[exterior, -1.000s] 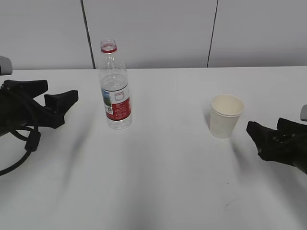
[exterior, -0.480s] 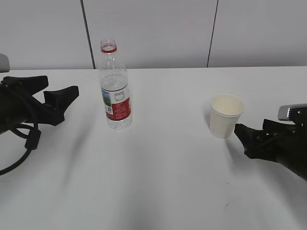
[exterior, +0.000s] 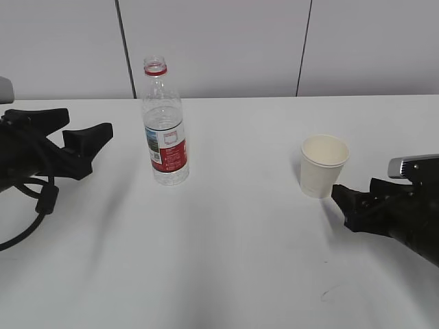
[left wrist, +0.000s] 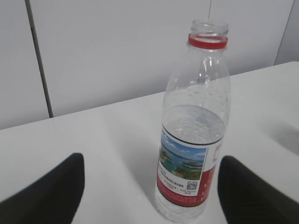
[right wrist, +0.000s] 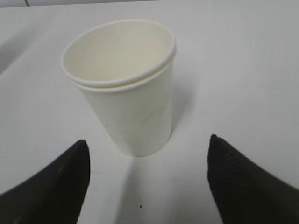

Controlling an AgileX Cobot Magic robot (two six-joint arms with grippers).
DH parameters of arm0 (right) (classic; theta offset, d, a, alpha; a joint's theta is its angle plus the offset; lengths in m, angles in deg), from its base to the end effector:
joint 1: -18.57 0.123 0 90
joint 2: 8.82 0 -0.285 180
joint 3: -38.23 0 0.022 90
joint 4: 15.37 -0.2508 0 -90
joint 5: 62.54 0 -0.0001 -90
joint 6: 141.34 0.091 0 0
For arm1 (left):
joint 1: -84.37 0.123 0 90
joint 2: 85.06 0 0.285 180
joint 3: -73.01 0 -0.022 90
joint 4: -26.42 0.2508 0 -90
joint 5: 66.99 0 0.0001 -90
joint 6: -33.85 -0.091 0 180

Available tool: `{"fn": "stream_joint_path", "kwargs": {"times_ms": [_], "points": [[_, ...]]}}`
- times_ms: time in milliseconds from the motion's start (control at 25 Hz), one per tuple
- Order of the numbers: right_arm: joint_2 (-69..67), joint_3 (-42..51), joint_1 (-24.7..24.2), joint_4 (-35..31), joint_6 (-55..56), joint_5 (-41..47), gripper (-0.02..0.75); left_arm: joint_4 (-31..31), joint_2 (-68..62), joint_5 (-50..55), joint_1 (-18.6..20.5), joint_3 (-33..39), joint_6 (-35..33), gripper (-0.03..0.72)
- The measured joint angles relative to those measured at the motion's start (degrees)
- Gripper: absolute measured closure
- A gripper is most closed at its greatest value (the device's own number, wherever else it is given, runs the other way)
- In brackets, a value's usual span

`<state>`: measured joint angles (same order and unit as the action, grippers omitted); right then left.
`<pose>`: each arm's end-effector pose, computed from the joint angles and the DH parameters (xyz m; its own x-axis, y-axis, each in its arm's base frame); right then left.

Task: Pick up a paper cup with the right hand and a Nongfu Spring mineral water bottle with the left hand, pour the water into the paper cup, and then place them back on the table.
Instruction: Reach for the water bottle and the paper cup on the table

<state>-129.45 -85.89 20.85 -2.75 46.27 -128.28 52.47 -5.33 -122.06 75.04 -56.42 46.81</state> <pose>0.2646 0.0287 0.0868 -0.3719 0.0255 -0.9279 -0.2093 0.9716 0.1106 0.2672 -0.0771 0.1822 -0.1256 0.0648 -0.9900 0.5089 0.8608 -0.0083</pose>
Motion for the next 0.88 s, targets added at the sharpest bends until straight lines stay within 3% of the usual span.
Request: {"fn": "stream_joint_path", "kwargs": {"times_ms": [320,880], "points": [[-0.15,-0.84,0.0,1.12,0.0,0.0,0.108,0.0,0.0,0.0,0.0,0.0,0.0,0.162],[-6.76,-9.12,0.0,5.85,0.0,0.0,0.106,0.1,0.0,0.0,0.0,0.0,0.0,0.162]]}}
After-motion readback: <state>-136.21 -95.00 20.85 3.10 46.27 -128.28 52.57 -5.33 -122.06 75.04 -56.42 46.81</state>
